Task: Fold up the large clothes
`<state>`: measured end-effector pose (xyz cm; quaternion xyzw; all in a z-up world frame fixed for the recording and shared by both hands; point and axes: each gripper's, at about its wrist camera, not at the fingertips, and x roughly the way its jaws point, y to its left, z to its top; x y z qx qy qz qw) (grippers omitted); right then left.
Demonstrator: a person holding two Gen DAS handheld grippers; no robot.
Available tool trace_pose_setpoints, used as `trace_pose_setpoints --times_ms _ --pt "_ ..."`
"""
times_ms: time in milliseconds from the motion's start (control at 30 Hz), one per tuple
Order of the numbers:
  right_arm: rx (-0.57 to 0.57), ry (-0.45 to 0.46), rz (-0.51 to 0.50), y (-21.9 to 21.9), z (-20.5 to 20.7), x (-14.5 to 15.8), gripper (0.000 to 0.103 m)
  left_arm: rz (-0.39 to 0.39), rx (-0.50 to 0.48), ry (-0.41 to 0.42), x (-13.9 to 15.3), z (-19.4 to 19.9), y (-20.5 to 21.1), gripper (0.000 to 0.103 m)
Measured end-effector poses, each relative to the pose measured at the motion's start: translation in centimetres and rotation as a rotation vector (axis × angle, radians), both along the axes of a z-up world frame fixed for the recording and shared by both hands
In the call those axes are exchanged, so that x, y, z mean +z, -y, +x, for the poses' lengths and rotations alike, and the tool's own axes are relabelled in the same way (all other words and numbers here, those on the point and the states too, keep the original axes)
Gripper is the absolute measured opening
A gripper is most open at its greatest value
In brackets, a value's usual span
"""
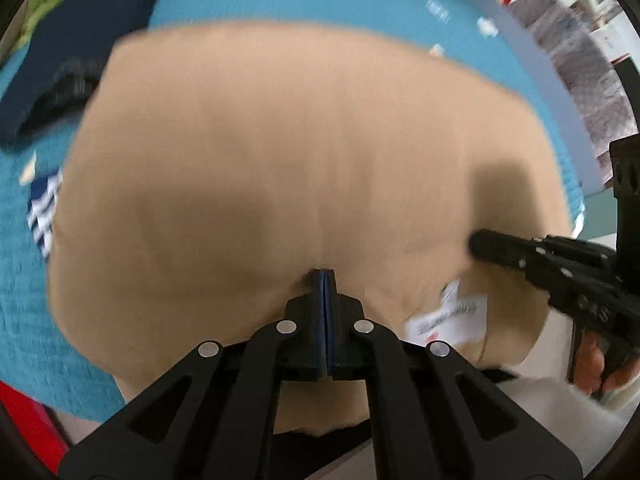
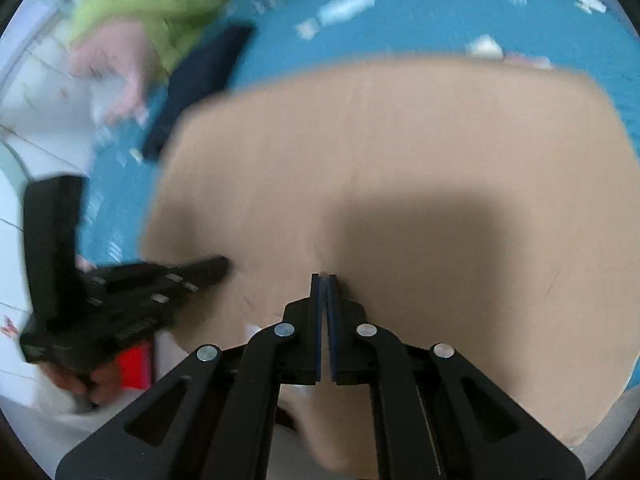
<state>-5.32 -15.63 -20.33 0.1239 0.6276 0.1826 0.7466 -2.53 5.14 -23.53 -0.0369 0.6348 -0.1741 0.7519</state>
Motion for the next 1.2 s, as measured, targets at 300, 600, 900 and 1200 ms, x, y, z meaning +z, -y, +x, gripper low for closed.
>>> trace_pose_setpoints --times_ms 300,600,900,1200 --pt "-0.217 -0.038 -0.208 9.1 -2.4 1.2 0.000 0.127 0.134 -0.037 0.9 -0.8 -6.0 0.002" --pt "-0.244 -0.066 -0.294 7.6 -1.7 -0.8 0.000 0.143 0.223 -0.066 -1.7 0.5 -8.2 0.002" --pt "-0.310 -0.147 -0.338 10.3 -1.9 1.0 0.000 0.180 0.199 -0.064 0.4 0.5 -7.3 0.002" --pt "-0.354 -0.165 -0.251 11.9 -3.1 -0.8 0.000 0.134 0.222 -0.076 -1.2 0.4 -8.3 0.003"
